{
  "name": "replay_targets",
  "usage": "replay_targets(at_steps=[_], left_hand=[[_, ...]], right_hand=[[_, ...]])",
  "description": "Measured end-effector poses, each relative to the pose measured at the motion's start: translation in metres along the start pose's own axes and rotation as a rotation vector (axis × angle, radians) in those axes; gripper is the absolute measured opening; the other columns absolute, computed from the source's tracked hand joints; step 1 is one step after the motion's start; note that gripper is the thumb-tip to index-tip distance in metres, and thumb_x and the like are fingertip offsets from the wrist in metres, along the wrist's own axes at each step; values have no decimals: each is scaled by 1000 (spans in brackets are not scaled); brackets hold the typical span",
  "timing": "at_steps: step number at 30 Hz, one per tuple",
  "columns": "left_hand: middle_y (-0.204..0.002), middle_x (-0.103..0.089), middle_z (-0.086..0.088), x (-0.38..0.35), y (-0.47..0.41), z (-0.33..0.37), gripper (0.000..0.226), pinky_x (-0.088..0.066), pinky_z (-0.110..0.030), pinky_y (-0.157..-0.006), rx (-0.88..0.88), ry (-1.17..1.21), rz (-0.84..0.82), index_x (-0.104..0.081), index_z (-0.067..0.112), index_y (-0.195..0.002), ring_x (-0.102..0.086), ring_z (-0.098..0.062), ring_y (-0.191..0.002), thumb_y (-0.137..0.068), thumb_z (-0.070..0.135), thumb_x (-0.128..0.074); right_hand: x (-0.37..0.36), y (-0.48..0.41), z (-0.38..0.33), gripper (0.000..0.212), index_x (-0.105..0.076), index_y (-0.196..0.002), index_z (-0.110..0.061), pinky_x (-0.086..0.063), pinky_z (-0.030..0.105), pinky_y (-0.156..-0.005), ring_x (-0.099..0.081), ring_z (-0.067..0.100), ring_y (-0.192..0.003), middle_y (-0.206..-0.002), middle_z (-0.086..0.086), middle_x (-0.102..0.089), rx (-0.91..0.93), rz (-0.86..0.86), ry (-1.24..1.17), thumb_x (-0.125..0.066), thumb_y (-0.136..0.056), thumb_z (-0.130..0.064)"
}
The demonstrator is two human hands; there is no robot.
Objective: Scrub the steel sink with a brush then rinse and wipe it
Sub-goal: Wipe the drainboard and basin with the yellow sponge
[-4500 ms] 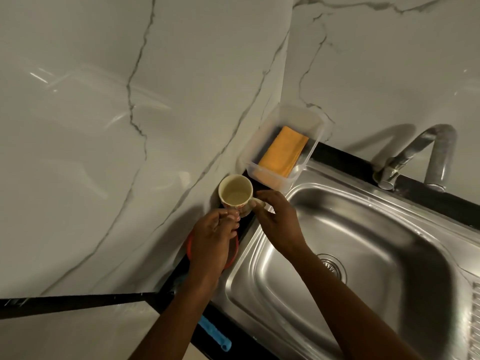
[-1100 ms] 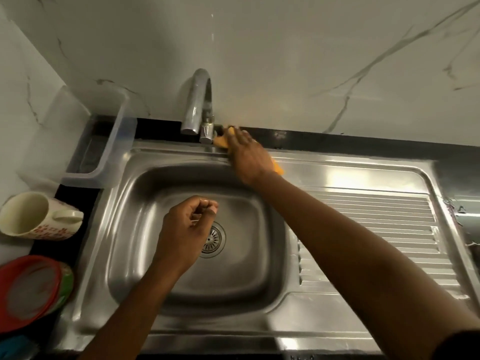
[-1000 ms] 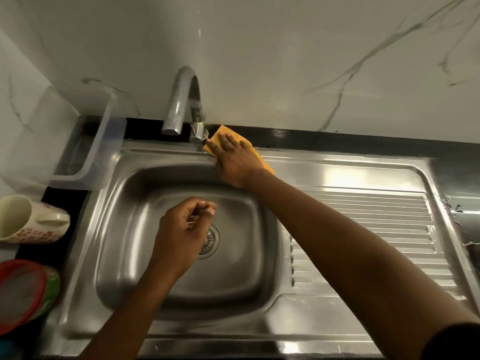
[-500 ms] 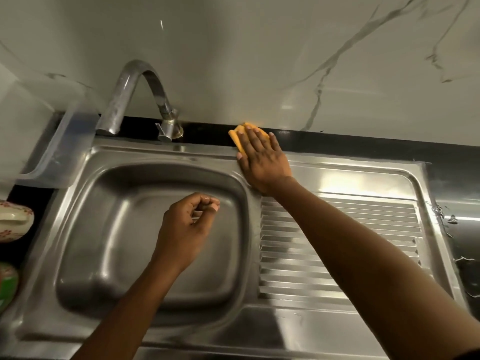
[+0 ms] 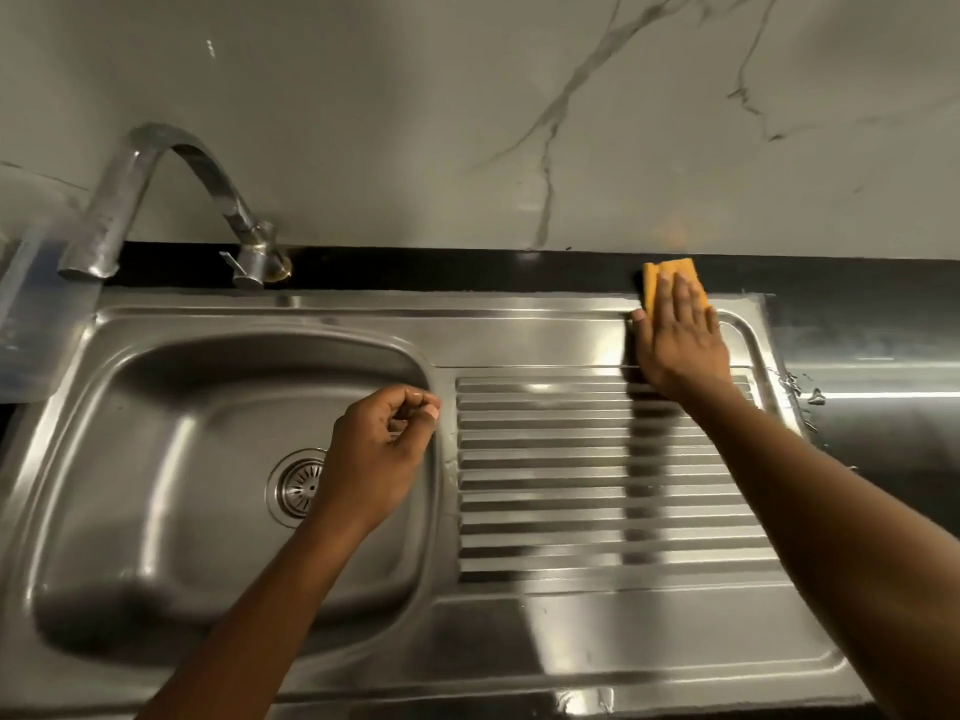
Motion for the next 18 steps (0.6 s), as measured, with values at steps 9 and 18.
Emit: replay_targets(at_steps=[9, 18], left_hand=[[-95, -75, 23, -6, 4, 1, 12, -55, -15, -79, -26, -5, -39, -76, 31, -100, -70, 1, -93, -100, 22, -68], [-96, -75, 25, -9, 7, 1, 15, -54, -10, -79, -37, 28, -89, -75, 30, -98, -71, 1, -93, -100, 18, -68]], right_hand=[[32, 36, 72, 70, -33, -144, -14, -53, 52, -75, -62, 47, -94, -108, 25, -65, -304, 135, -90, -62, -81, -11], [-10, 42, 38, 64, -19, -162, 1, -9, 52, -128, -14, 38, -157, -169, 22, -19, -329, 95, -113, -22, -110, -37]])
Point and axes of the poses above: each hand's wrist, its own y-axis away from the middle knuckle, its own x-axis out of the back of the hand, z = x × y, the point moved 8 cm from there along -y, towards the middle knuckle
